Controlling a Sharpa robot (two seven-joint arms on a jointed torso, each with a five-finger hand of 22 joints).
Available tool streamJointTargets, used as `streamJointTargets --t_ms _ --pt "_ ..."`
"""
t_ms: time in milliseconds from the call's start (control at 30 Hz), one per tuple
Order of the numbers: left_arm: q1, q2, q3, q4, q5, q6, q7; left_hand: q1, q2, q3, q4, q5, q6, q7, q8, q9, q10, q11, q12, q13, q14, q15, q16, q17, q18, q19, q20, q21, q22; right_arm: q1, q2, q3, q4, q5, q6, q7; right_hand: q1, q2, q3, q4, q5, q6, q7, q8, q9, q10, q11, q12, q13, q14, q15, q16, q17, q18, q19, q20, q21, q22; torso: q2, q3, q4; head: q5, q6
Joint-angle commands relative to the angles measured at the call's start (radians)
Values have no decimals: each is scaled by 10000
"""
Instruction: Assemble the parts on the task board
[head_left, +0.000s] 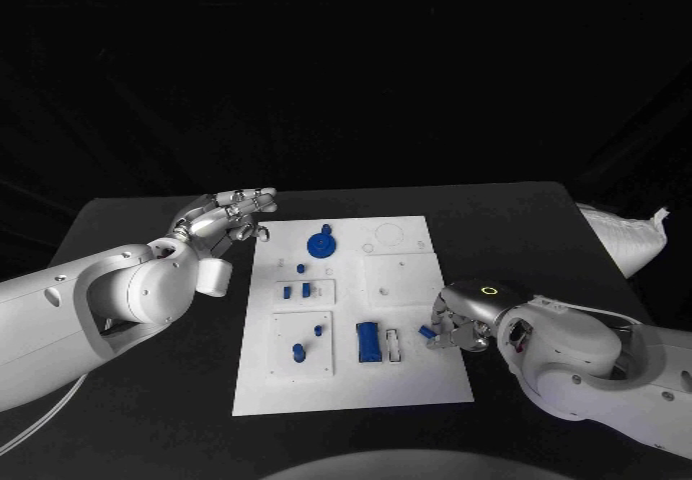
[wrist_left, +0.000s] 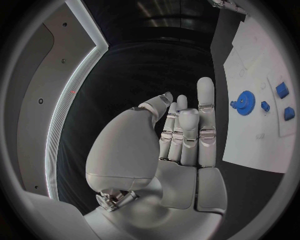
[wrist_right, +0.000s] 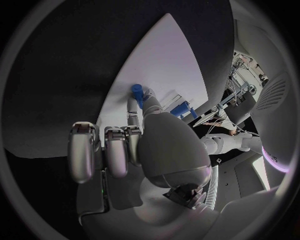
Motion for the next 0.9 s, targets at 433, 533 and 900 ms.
streamJointTargets --t_ms 433,533,900 --pt "4 7 4 28 31 171 60 -94 15 -64 -11 20 -72 19 46 5 -75 -4 67 16 -75 1 14 -14 180 -44 43 -66 -15 -180 141 -83 -176 -654 1003 -161 210 52 1020 -220 406 -18 -54 -216 -165 875 -150 -78 2122 944 -65 -38 2083 -16 217 -83 -23 191 -16 -4 -9 -32 -25" --pt "4 16 4 25 31 169 64 -94 15 -64 -11 20 -72 19 46 5 -75 -4 67 16 -75 1 14 -14 180 -44 43 -66 -15 -181 165 -83 -185 -702 1048 -171 95 -8 1269 -204 648 -1 -50 -253 -192 878 -158 -75 2126 946 -62 -35 2091 -16 223 -81 -20 203 -14 -4 4 -23 -27" --pt "4 32 3 17 31 158 69 -80 19 -58 -20 24 -76 16 51 5 -84 -5 78 17 -82 0 11 -25 181 -47 44 -68 -15 -182 189 -81 -97 -157 168 -219 -208 -11 2742 -223 1499 15 -54 -339 -229 900 -160 -32 2156 962 -66 4 2165 -35 266 -91 30 304 -1 -2 3 61 -23"
